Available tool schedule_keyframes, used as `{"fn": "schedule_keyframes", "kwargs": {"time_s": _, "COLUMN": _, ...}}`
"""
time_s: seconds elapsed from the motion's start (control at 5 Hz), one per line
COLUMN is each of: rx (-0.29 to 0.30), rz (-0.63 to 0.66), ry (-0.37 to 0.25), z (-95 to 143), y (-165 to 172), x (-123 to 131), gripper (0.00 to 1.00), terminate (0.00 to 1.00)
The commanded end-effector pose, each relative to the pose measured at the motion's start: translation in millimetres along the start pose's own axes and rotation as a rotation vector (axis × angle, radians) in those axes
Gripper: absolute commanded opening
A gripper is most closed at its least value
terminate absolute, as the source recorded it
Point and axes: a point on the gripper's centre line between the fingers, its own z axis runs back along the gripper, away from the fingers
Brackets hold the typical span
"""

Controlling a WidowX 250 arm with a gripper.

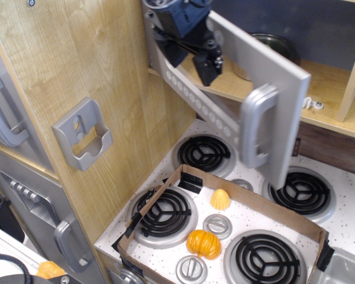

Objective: Close microwave

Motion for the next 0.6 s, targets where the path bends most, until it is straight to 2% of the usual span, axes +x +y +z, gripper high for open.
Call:
{"fn": "schedule_keyframes", "kwargs": {"time_s": 0.0, "rx": -0.007, "rz": -0.075, "ry": -0.08, "z": 2.1, "y": -5.3, "x": 53.9, "gripper": 1.0, "terminate": 0.0}}
{"fn": "schedule_keyframes", "kwargs": {"time_s": 0.4, "rx": 0.015, "rz": -0.125, "ry": -0.116, "z": 5.2, "y": -7.3, "x": 81.6, "gripper": 1.0, "terminate": 0.0}}
